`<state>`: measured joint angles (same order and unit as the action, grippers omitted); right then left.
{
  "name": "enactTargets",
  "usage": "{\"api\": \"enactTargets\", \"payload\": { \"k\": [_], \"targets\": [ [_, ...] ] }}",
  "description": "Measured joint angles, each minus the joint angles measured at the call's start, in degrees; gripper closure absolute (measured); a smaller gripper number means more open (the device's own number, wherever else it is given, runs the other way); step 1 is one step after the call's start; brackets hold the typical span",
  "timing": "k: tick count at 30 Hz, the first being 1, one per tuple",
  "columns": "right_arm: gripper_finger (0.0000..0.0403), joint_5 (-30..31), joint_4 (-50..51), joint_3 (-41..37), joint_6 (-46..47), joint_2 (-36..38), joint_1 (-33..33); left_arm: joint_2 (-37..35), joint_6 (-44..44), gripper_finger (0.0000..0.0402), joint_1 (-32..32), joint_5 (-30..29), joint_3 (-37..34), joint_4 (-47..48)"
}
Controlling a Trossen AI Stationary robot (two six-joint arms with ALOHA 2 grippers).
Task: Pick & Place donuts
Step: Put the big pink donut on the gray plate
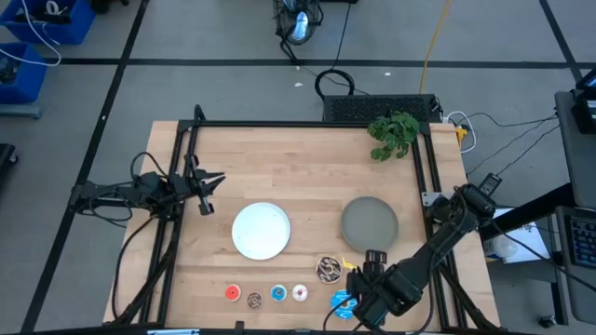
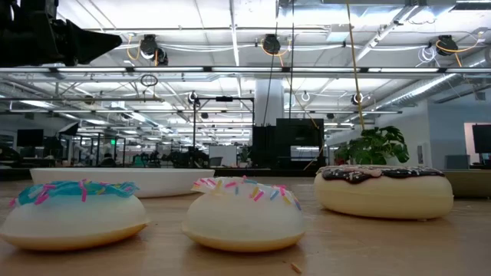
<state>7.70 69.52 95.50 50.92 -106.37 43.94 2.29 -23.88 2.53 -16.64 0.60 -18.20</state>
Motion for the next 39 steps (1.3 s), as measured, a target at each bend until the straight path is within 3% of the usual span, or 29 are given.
{"api": "enactTargets", "payload": {
  "k": [6,12,22,29,39],
  "targets": [
    [0.0173,1.32,-1.2,-3.01,2.12,0.04,0.02,0.01,0.0,0.0355,-0.01,-0.02,0.0,-0.02],
    [0.0175,-3.35,-6.28,-9.19,2.58,0.01,0.03,0.01,-0.99,0.0355,-0.01,-0.04,0.0,-0.13],
    [0.0174,-3.95,-12.68,-15.95,4.05,-0.01,0.02,-0.01,-1.61,0.0355,0.01,-0.04,0.0,-0.13],
    [0.0174,-9.2,-16.19,-19.54,4.54,0.02,0.25,0.0,-1.97,0.0355,0.01,-0.04,0.0,-0.11],
    [0.0175,-9.63,-25.57,-27.65,6.04,0.28,0.42,0.01,-1.97,0.0355,0.01,-0.04,0.0,-0.11]
  ]
}}
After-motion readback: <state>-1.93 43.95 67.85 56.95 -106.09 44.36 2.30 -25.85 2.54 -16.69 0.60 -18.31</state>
